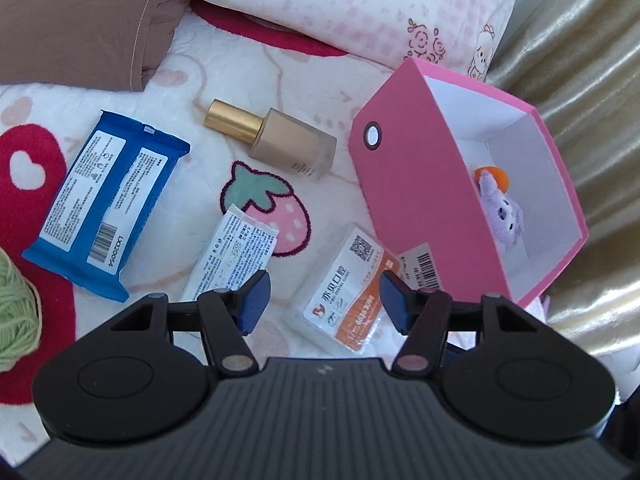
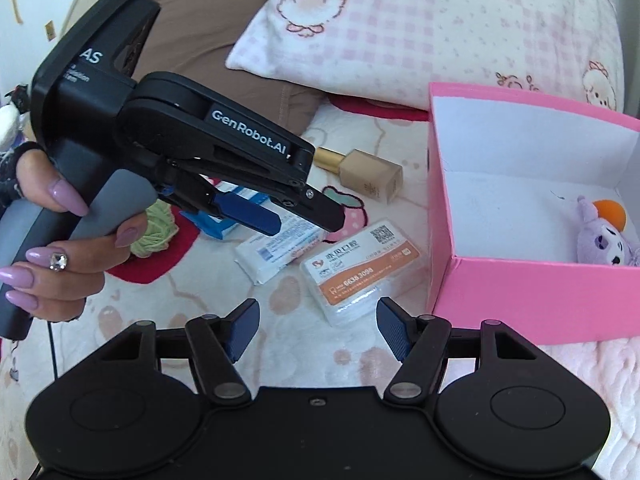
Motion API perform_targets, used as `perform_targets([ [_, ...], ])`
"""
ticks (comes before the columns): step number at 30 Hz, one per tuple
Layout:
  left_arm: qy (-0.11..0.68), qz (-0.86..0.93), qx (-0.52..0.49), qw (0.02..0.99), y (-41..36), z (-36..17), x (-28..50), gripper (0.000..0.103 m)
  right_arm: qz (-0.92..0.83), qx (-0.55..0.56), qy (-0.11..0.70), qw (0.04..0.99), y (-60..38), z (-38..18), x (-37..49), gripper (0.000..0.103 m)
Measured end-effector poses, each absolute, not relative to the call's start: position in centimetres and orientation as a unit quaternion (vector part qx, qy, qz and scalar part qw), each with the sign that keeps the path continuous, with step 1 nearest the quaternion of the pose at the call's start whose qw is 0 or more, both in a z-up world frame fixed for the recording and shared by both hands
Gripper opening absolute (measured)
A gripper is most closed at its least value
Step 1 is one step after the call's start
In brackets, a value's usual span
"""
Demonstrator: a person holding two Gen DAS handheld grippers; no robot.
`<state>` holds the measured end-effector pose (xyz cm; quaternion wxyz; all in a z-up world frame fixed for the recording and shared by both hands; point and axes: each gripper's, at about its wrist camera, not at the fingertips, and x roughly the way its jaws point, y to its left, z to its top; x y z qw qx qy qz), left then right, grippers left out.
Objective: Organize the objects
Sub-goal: 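Reach the left gripper to the clear orange-labelled box and grasp it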
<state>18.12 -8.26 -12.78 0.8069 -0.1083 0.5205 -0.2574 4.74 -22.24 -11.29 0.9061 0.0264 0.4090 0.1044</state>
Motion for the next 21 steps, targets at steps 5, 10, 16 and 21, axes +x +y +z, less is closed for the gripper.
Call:
perform_targets([
  [5,0.528,-0.261,-0.116,0.800,-9.0,-15.2,18.7,0.052,0.077,0.033,0.426,0.901,-21.7,-13.7,5.8,0.070],
  [10,0.530,-0.285,-0.125,0.789,-9.2,-15.6,17.7,0.040,0.079,0.048,0.403,0.911,-21.6,-14.9,6.0,0.069],
  [16,0.601,-0.264,-0.197,0.728,-7.9,-16.6,15.6,0.038,0.090,0.034,0.406,0.909,-21.7,-14.7,4.8,0.071],
  [21,0.623,-0.258,-0.234,0.701,-7.4,-16.7,13.6,0.037,0.107,-0.011,0.423,0.900,-21.2,-14.4,2.2,0.074],
])
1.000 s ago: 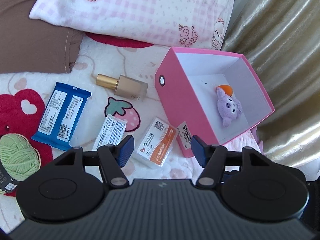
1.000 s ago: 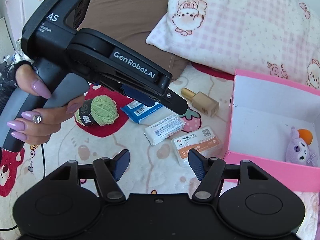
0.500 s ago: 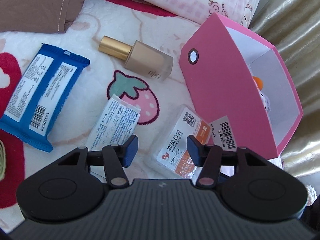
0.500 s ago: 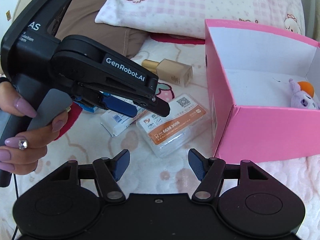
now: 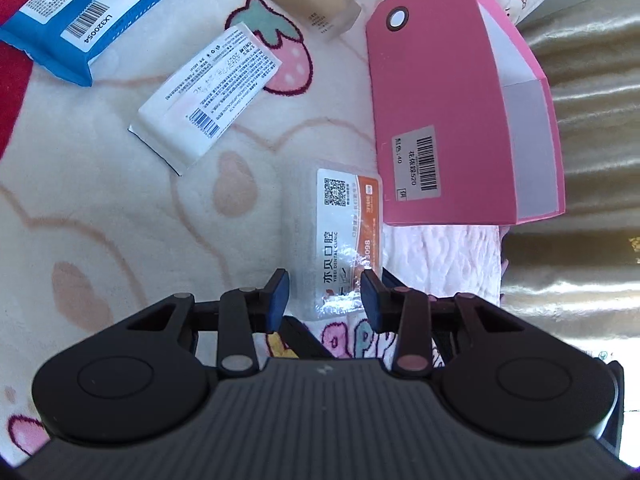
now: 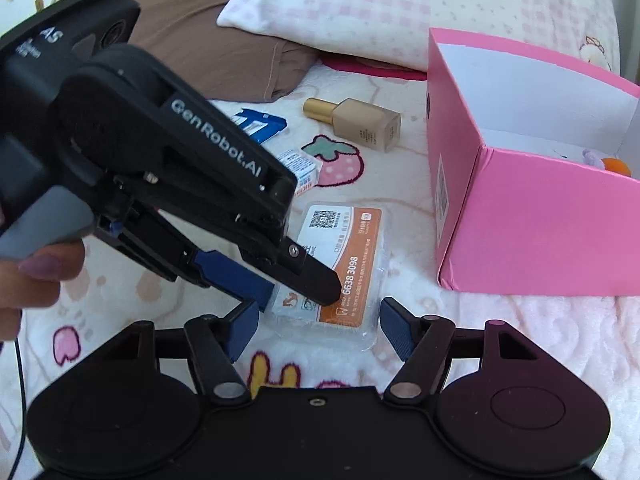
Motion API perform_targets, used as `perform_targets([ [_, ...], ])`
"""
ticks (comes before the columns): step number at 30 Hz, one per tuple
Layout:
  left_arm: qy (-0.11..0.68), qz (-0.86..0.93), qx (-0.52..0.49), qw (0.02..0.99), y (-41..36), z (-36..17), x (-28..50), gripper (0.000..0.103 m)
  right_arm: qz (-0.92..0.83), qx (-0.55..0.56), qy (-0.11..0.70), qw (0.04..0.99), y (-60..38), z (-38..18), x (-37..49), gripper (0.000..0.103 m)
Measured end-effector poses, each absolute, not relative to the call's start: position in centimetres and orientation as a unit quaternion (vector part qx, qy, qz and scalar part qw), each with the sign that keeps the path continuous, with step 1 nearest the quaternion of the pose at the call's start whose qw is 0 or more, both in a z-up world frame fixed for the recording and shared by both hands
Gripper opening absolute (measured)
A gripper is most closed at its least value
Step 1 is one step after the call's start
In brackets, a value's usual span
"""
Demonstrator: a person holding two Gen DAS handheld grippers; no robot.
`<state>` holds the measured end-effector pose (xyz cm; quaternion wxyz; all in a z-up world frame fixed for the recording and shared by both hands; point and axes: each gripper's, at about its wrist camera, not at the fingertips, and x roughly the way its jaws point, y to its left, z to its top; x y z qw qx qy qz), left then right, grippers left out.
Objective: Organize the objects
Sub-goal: 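Reach the left gripper to the clear orange-labelled box and grasp it, then lower the clear box into the pink box and open the left gripper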
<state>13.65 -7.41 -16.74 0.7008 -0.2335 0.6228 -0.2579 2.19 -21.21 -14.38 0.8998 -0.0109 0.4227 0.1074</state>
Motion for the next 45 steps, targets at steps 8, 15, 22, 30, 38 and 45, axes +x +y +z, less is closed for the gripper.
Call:
perform_targets([
  [8,0.551,-0.242,-0.155,0.783,-8.6,-15.6,13.5,0.043,0.094,0.020,0.423,0.901,-21.2,-15.6,4.1,0.084],
  [15,0.557,-0.249,-0.172,0.773,-9.1,-15.0,12.0,0.031,0.088,0.017,0.422,0.902,-21.9,-14.9,3.4,0.070],
  [22,0.497,-0.245,-0.137,0.821,-9.3,-8.0,7.2,0.031,0.116,0.003,0.369,0.922,-22.1,-9.4,0.5,0.069],
  [30,0.443,-0.284,-0.112,0.843,-11.8,1.2,6.2,0.032,0.126,0.039,0.319,0.938,-26.3,0.0,-0.6,0.069],
  [38,0.446,-0.314,-0.046,0.837,-19.7,5.7,8.6,0.034,0.087,0.008,0.302,0.949,-31.5,1.9,0.9,0.066],
  [45,0.492,-0.312,-0.072,0.810,-25.0,2.5,13.5,0.034,0.053,0.019,0.345,0.937,-36.2,-0.6,5.0,0.066],
])
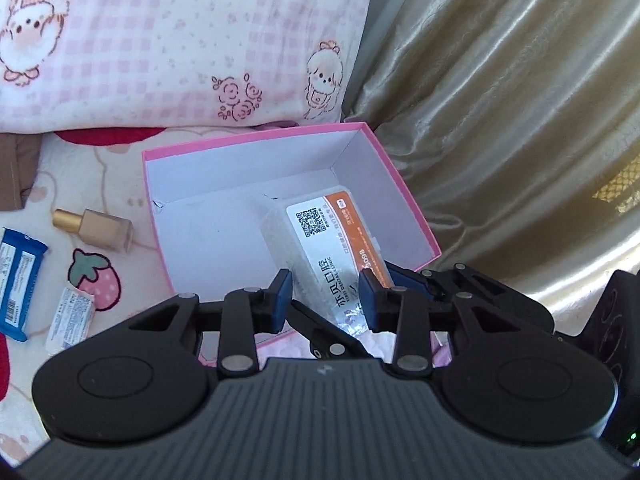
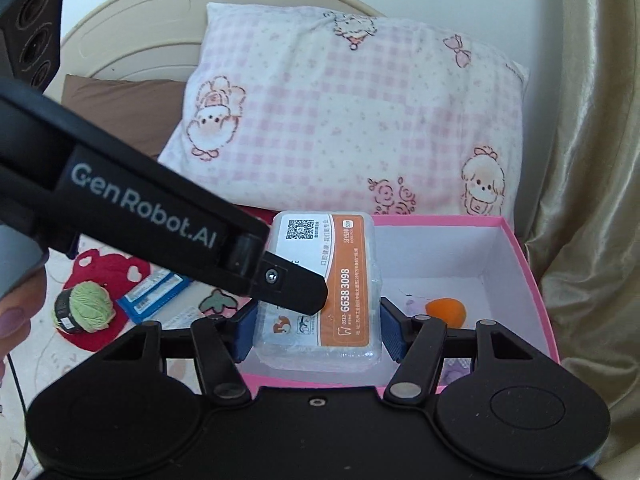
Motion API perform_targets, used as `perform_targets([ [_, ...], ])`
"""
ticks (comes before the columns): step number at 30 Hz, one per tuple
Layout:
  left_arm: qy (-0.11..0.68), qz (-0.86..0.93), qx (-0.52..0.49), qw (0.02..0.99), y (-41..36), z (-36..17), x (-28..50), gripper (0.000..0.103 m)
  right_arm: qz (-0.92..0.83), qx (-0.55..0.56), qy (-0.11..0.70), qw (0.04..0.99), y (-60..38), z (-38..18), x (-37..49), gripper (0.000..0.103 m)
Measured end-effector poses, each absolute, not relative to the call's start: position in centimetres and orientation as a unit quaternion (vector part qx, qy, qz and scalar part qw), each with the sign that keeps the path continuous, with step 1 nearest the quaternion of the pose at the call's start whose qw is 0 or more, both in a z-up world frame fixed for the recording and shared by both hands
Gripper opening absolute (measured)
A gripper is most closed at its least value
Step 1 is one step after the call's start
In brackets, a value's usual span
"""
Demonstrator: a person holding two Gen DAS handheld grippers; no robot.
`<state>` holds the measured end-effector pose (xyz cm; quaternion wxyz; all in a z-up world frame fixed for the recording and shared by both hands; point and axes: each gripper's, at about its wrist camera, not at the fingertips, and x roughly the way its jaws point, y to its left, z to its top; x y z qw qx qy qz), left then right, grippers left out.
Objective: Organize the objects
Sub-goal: 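Lower the clear box into the pink box and open the left gripper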
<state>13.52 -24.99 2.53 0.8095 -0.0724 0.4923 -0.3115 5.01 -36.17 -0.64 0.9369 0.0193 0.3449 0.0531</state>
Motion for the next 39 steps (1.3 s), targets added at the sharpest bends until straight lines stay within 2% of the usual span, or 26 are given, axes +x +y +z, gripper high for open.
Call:
perform_targets([
  [3,0.543,-0.284,-0.104,0.783,-26.3,-0.7,16.8,0.034,0.045,0.062,0.394,0.916,-38.0,-3.0,7.7,0.066],
  [7,0.577,-0.260,-0.125,0.764,-26.9,-4.1,19.8,0.034,0.042,0.065,0.424,0.902,-38.7,-5.8,10.4,0.066],
  [14,0.590,-0.238,-0.083,0.767,-28.8,-7.2,21.0,0.034,0.050,0.124,0.479,0.867,-40.5,-9.6,13.2,0.066],
  [23,0.602,-0.245,-0.074,0.757,-29.6,-9.5,21.2,0.032,0.055,0.105,0.519,0.847,-40.4,-11.8,13.7,0.068],
  [31,0.583,-0.241,-0.059,0.774,-29.5,-9.6,20.7,0.030,0.061,0.102,0.511,0.852,-40.5,-10.4,12.8,0.073],
  [39,0.551,-0.272,-0.047,0.788,-26.5,-4.5,18.0,0.032,0.076,0.055,0.468,0.879,-39.2,-5.3,8.7,0.073],
])
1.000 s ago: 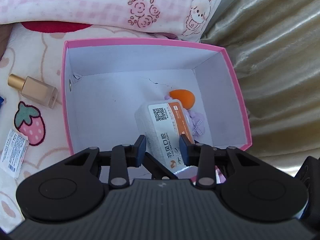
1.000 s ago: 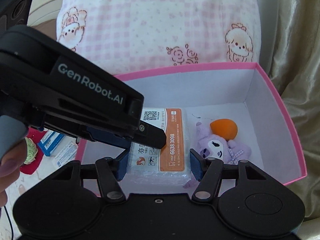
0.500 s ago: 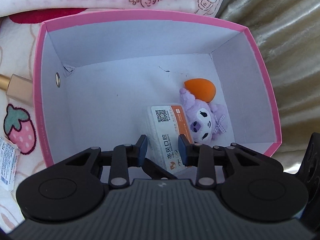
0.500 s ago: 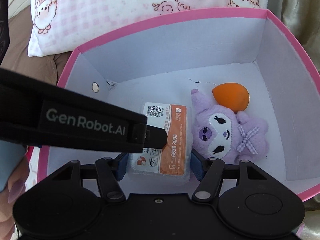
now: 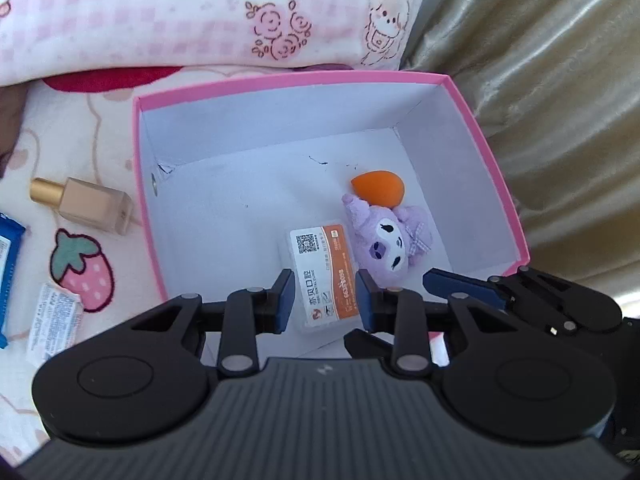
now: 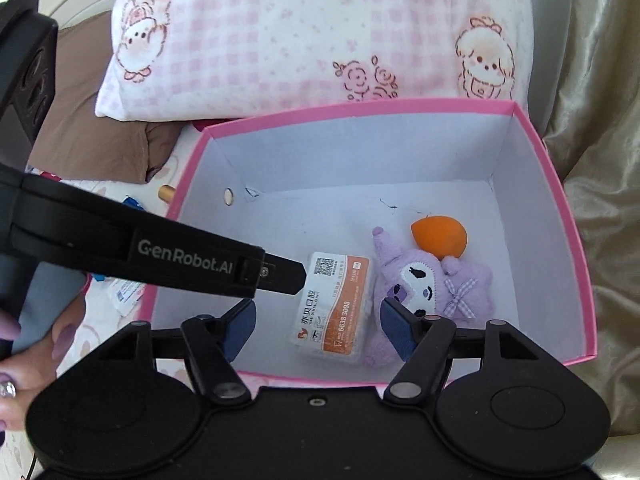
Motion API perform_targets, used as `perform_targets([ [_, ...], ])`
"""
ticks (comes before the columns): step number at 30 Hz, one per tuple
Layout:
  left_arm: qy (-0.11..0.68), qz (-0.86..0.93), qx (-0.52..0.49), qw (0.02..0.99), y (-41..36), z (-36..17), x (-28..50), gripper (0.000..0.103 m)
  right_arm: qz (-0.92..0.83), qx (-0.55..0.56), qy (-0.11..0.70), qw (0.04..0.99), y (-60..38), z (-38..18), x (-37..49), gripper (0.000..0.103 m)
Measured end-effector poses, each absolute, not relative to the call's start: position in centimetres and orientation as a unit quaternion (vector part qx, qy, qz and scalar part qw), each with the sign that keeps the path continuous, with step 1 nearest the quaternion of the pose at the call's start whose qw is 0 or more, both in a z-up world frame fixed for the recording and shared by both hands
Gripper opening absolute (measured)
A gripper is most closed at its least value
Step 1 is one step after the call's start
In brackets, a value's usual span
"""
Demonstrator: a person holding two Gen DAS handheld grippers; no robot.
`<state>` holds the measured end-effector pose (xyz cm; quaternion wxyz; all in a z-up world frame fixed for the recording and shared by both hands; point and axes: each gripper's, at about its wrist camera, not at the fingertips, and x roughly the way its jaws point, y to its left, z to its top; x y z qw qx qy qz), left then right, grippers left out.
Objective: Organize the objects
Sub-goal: 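Lower the clear box into the pink box and open the left gripper, then move the left gripper to the white medicine box and grasp it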
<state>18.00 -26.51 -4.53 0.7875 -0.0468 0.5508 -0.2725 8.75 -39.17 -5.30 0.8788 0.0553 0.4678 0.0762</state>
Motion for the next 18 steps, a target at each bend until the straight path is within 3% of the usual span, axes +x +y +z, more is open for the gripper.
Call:
perform_targets([
  [9,0.542,-0.278,-0.017,0.793,-19.9,2.2,13.9,0.034,0.144,-0.012,0.416,0.898,-34.1,1.4,3.9,0.074],
  [18,0.535,-0.248,0.008,0.808,-10.9,6.9,10.6,0.042,0.208,-0.083,0.389,0.894,-27.9,5.2,2.0,0.083],
])
